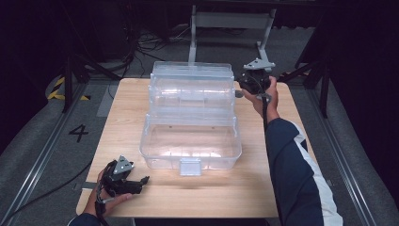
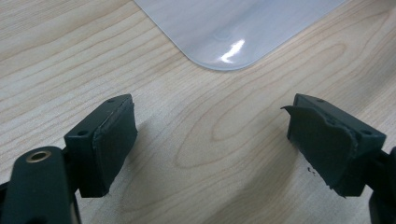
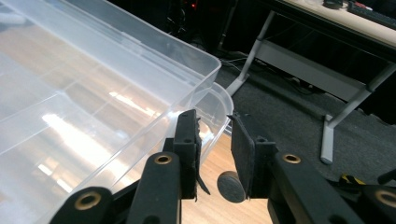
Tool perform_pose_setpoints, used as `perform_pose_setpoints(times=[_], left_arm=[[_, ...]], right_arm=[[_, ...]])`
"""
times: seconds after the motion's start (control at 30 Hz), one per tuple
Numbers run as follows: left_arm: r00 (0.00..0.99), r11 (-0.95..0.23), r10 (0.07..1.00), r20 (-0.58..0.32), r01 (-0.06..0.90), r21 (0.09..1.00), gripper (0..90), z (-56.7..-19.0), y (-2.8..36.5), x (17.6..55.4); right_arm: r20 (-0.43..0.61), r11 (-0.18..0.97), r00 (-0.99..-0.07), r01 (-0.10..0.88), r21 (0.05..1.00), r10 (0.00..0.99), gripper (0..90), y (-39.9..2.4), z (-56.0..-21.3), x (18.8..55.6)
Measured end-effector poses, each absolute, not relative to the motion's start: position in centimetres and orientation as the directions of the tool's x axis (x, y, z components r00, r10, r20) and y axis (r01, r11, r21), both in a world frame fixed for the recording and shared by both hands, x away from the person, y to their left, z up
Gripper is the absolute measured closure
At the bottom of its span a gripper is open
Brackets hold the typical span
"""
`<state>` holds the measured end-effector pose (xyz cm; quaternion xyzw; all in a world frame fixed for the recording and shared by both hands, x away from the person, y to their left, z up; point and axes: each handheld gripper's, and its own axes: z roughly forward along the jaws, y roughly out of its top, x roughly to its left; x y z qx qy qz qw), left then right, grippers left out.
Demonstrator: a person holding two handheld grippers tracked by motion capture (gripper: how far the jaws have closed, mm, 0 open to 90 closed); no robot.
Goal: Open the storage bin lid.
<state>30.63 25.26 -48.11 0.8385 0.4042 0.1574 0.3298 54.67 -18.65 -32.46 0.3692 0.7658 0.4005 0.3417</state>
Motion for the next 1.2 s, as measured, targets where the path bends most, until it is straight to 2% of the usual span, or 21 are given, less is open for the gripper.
perform_pose_setpoints(times=[0.47,1.2], left_arm=[[0.625,-0.459,0.781,0.003,0.57,0.682,16.1,-48.1,25.3,30.7],[0.621,-0.453,0.784,-0.002,0.574,0.682,16.1,-48.1,25.2,30.6]], right_arm=[[-0.237,0.433,-0.545,0.265,0.862,0.805,64.2,-18.8,-32.6,52.0],[-0.225,0.455,-0.6,0.262,0.851,0.768,50.9,-22.2,-34.3,47.2]])
